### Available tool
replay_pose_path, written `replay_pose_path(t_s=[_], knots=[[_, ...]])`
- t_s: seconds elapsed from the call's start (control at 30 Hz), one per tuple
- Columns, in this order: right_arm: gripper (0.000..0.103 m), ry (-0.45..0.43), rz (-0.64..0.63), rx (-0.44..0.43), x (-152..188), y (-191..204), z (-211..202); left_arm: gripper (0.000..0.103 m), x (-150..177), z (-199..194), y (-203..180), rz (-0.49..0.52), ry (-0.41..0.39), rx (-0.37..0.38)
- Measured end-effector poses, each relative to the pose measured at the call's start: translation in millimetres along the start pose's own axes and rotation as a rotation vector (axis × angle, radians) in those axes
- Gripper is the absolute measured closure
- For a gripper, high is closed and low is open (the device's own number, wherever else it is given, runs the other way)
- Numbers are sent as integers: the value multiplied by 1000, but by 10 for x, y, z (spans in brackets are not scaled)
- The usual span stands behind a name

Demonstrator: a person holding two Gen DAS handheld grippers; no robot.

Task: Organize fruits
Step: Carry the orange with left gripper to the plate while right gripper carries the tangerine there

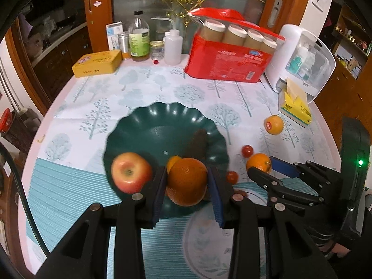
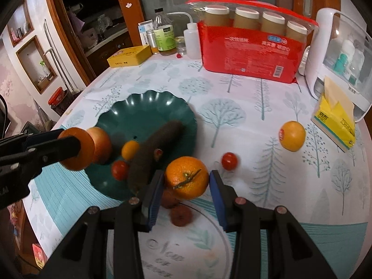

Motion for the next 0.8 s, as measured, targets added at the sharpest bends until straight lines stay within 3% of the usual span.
replay_pose_path(t_s=[0.37, 0.8], knots=[[63, -22, 43, -8, -160, 486, 128, 69, -166, 35, 599, 25, -23, 0], [63, -29, 80, -53, -199, 933, 462, 69, -237, 420, 1101, 8, 22, 53]])
Point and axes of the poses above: each gripper's, at about its wrist camera, not at the fingertips, and z roughly the way its jaws point, y to its left, x to its underside, the point moved 1 cm from there along z, roughly the way its jaws point, and after that the axes turned 8 degrees about -z, right-handed, at the moved point
